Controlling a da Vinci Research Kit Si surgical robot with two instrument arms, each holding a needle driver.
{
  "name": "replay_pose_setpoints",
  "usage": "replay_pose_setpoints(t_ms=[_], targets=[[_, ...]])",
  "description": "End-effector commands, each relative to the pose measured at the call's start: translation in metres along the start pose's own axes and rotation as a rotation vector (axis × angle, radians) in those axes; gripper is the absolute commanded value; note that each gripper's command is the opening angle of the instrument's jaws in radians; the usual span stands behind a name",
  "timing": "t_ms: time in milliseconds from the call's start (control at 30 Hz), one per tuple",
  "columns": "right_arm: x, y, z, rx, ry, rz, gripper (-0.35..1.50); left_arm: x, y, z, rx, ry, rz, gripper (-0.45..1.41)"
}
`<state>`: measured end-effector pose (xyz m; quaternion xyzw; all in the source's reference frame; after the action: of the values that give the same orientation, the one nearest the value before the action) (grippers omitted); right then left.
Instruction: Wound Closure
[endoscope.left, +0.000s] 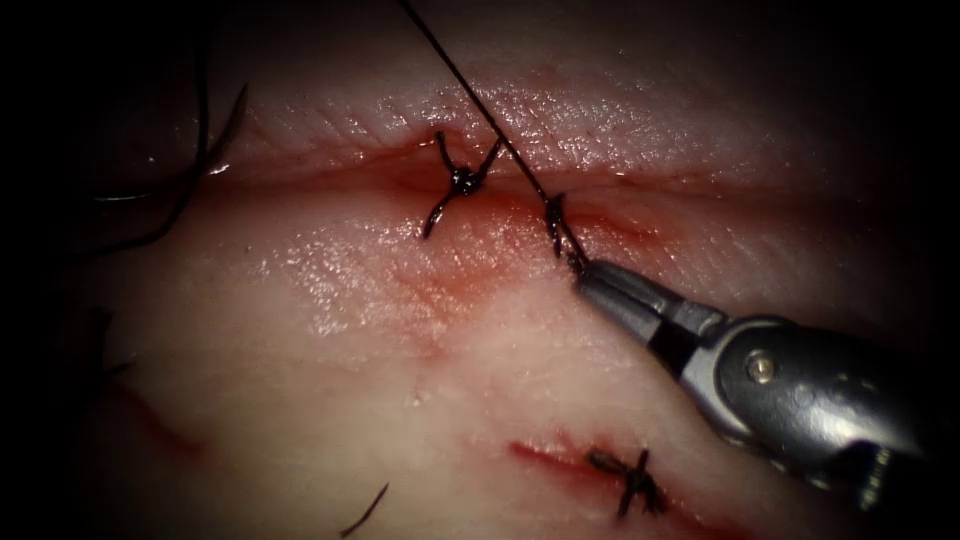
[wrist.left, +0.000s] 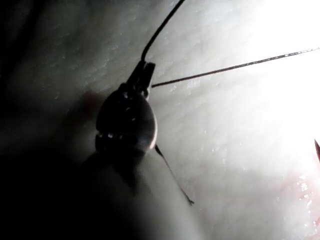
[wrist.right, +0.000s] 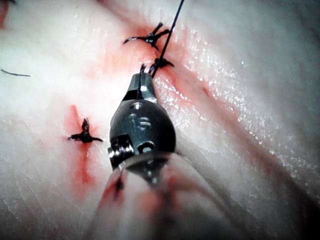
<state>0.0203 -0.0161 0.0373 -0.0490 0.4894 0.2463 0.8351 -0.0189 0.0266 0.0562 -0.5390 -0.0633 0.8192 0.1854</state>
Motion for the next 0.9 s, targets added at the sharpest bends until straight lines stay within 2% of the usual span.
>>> replay_pose_setpoints(t_ms=[33, 133, 300, 333, 367, 400, 433, 467, 500, 533, 567, 633, 800, 867, 900], targets=[[0.0004, 0.0, 0.0008, -0.012, 0.027, 0.005, -0.35, 0.0001, -0.0003, 0.001, 0.0, 0.003, 0.011, -0.45], [0.0013, 0.0006, 0.0007, -0.025, 0.056, 0.024, -0.35, 0.0008, 0.0009, 0.0018, -0.014, 0.021, 0.024, -0.45], [0.0026, 0.0016, 0.0003, -0.027, 0.091, 0.095, -0.33, 0.0041, 0.005, 0.0034, -0.079, 0.092, 0.038, -0.45], [0.0027, 0.0017, 0.0002, -0.026, 0.09, 0.096, -0.15, 0.0047, 0.0057, 0.0035, -0.087, 0.105, 0.039, -0.45], [0.0027, 0.0017, 0.0002, -0.026, 0.09, 0.096, -0.15, 0.0047, 0.0057, 0.0035, -0.087, 0.105, 0.039, -0.45], [0.0028, 0.0017, 0.0002, -0.027, 0.095, 0.109, 0.16, 0.0056, 0.0064, 0.0035, -0.099, 0.121, 0.044, -0.45], [0.0028, 0.0018, 0.0002, -0.027, 0.097, 0.121, 0.34, 0.0063, 0.007, 0.0034, -0.107, 0.136, 0.044, -0.45], [0.0029, 0.0018, 0.0002, -0.027, 0.102, 0.14, 0.63, 0.008, 0.0081, 0.003, -0.118, 0.173, 0.042, -0.45], [0.0029, 0.0018, 0.0002, -0.027, 0.102, 0.14, 0.63, 0.008, 0.0081, 0.003, -0.118, 0.173, 0.042, -0.45], [0.003, 0.0019, 0.0001, -0.024, 0.102, 0.183, 0.96, 0.0095, 0.0091, 0.0025, -0.125, 0.203, 0.046, -0.45], [0.003, 0.0019, 0.0001, -0.024, 0.102, 0.183, 0.96, 0.0095, 0.0091, 0.0025, -0.125, 0.203, 0.046, -0.45], [0.0033, 0.0022, 0.0, -0.017, 0.1, 0.234, 1.21, 0.0121, 0.0107, 0.0015, -0.134, 0.237, 0.06, -0.45], [0.004, 0.0029, -0.0005, -0.005, 0.117, 0.344, 1.33, 0.0151, 0.0127, 0.0007, -0.155, 0.267, 0.076, -0.45], [0.0049, 0.0046, -0.0013, 0.021, 0.152, 0.412, 1.13, 0.0163, 0.0138, 0.0006, -0.159, 0.278, 0.089, -0.45], [0.0049, 0.0046, -0.0013, 0.021, 0.152, 0.412, 1.13, 0.0163, 0.0138, 0.0006, -0.159, 0.278, 0.089, -0.45]])
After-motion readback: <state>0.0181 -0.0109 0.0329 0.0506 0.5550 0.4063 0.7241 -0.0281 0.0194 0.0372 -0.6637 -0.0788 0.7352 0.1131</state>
